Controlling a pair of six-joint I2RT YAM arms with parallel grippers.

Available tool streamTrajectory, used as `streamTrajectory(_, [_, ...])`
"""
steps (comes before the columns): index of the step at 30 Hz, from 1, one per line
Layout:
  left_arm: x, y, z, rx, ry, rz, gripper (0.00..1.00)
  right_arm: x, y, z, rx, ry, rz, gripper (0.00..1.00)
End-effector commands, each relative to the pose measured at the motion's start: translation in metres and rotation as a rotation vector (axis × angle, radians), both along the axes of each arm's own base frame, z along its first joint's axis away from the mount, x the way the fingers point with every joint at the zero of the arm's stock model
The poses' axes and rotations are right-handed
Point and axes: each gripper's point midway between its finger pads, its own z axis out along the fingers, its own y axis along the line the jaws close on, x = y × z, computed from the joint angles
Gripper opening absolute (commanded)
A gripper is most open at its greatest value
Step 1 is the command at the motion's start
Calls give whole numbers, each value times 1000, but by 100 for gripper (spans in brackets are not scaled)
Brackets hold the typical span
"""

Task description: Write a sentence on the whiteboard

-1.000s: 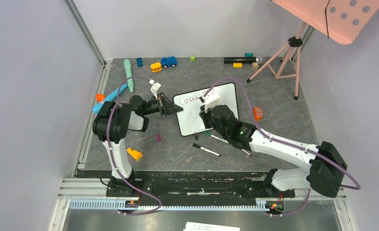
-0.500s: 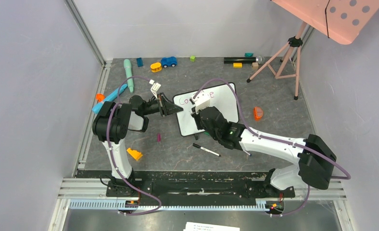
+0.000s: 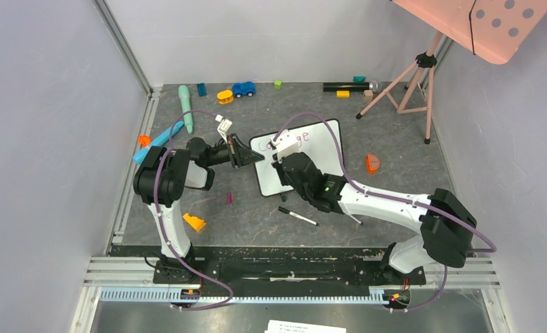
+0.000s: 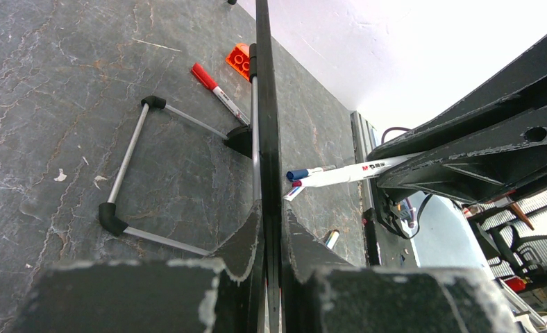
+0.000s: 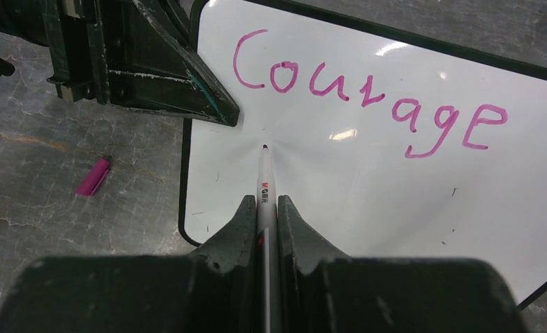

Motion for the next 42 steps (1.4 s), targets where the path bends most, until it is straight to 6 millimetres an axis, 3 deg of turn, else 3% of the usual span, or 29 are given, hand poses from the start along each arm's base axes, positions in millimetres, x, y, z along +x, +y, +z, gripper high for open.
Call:
streamTrajectory(1, [-3, -1, 20, -12, -134, -9, 2, 9, 14, 27, 62, -53, -7, 0])
streamTrajectory(18, [-2, -1, 20, -13, -132, -7, 2, 15, 17, 14, 22, -40, -22, 0])
streamTrajectory(42, [-2, -1, 20, -14, -133, -6, 2, 19, -1, 14, -44, -53, -93, 0])
